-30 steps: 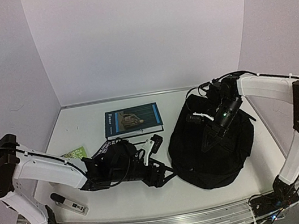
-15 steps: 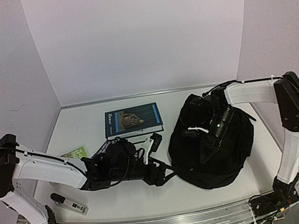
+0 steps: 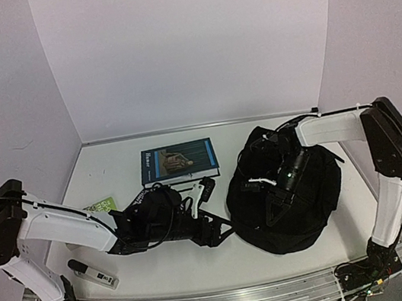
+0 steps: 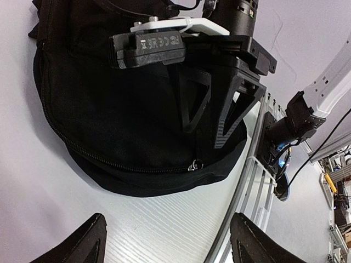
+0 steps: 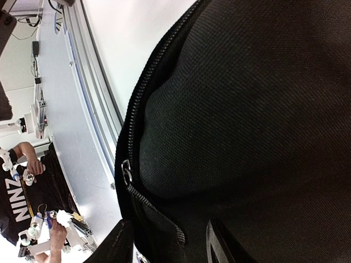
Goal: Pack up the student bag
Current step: Unzip the student bag at the center of the board.
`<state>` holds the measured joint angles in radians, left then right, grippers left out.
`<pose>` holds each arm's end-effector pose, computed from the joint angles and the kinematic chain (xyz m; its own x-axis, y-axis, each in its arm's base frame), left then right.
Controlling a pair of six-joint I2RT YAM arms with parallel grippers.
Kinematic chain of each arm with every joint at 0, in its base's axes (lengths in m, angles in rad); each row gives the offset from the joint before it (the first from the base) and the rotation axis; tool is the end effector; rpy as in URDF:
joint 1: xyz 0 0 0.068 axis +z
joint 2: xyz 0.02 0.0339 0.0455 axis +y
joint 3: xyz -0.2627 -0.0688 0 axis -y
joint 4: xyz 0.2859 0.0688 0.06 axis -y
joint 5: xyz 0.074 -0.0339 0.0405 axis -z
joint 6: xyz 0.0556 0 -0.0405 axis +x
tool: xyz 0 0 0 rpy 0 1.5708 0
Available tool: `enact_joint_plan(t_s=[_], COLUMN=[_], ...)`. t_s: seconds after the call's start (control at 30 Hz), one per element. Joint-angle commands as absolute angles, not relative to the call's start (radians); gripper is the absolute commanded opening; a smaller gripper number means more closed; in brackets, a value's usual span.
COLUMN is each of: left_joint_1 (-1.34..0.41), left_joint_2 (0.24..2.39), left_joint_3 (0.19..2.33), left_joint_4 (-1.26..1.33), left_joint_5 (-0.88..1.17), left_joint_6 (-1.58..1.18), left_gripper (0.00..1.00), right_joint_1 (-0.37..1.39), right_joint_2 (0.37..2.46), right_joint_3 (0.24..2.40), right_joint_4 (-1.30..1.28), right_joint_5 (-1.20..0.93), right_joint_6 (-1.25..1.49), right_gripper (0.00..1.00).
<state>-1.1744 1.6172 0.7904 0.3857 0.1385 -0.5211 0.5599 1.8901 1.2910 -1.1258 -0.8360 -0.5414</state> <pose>0.1422 -0.3596 0.1511 -0.6218 0.2085 -0.7549 0.7521 0.4278 -0.5013 0.2792 0.2237 0.1413 -0.5838 -0.7737 -0.2463 -0.6539 0.2682 0.7074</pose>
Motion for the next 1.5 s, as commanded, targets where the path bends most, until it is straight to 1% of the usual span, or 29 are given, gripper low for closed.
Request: enact_joint_plan(t_s=[0.0, 0.07, 0.3, 0.4, 0.43, 0.63, 0.83, 0.9, 0.97, 1.03, 1.1, 1.17, 1.2, 1.33, 1.4, 1.47], left_joint_1=[-1.167, -1.165, -1.157, -1.151, -1.149, -1.138, -1.120, -1.120, -1.120, -1.120, -1.120, -1.118, -1.118, -1.115, -1.108, -1.090], left_joint_2=[1.631, 1.633, 1.646, 1.665, 1.671, 1.725, 1.792, 1.834, 1.890, 1.943, 1.981, 2.003, 2.008, 1.988, 1.968, 1.948], left_joint_3=[0.834, 0.834, 0.843, 0.863, 0.871, 0.918, 0.927, 0.949, 0.988, 1.018, 1.016, 1.010, 1.006, 0.976, 0.959, 0.947], left_joint_4=[0.369, 0.368, 0.349, 0.307, 0.293, 0.286, 0.407, 0.439, 0.458, 0.487, 0.547, 0.610, 0.631, 0.653, 0.648, 0.628], left_joint_5=[0.076, 0.069, 0.053, 0.018, 0.011, -0.038, -0.009, -0.003, 0.054, 0.097, 0.127, 0.143, 0.144, 0.104, 0.086, 0.081], left_joint_6=[-0.528, -0.532, -0.551, -0.572, -0.579, -0.654, -0.803, -0.845, -0.878, -0.924, -0.970, -0.995, -1.003, -1.006, -1.004, -1.002], left_gripper=[0.77, 0.77, 0.76, 0.75, 0.75, 0.77, 0.80, 0.80, 0.80, 0.77, 0.72, 0.64, 0.57, 0.21, 0.09, 0.02], right_joint_1=[0.576, 0.579, 0.578, 0.578, 0.578, 0.580, 0.587, 0.591, 0.592, 0.593, 0.594, 0.594, 0.594, 0.594, 0.594, 0.594], right_joint_2=[1.908, 1.914, 1.892, 1.864, 1.855, 1.811, 1.780, 1.774, 1.769, 1.761, 1.755, 1.750, 1.746, 1.727, 1.708, 1.681], right_joint_3=[1.281, 1.281, 1.294, 1.292, 1.292, 1.292, 1.287, 1.287, 1.287, 1.285, 1.283, 1.279, 1.275, 1.250, 1.234, 1.207], right_joint_4=[-1.130, -1.130, -1.133, -1.137, -1.139, -1.149, -1.150, -1.150, -1.150, -1.148, -1.147, -1.146, -1.146, -1.143, -1.142, -1.141], right_joint_5=[-0.847, -0.842, -0.847, -0.870, -0.879, -0.892, -0.891, -0.889, -0.885, -0.880, -0.878, -0.873, -0.871, -0.849, -0.828, -0.809], right_joint_6=[-0.544, -0.543, -0.529, -0.519, -0.513, -0.491, -0.475, -0.470, -0.469, -0.466, -0.462, -0.460, -0.460, -0.460, -0.461, -0.468], right_gripper=[0.44, 0.41, 0.21, 0.03, 0.00, 0.00, 0.00, 0.00, 0.00, 0.00, 0.00, 0.00, 0.00, 0.00, 0.00, 0.00])
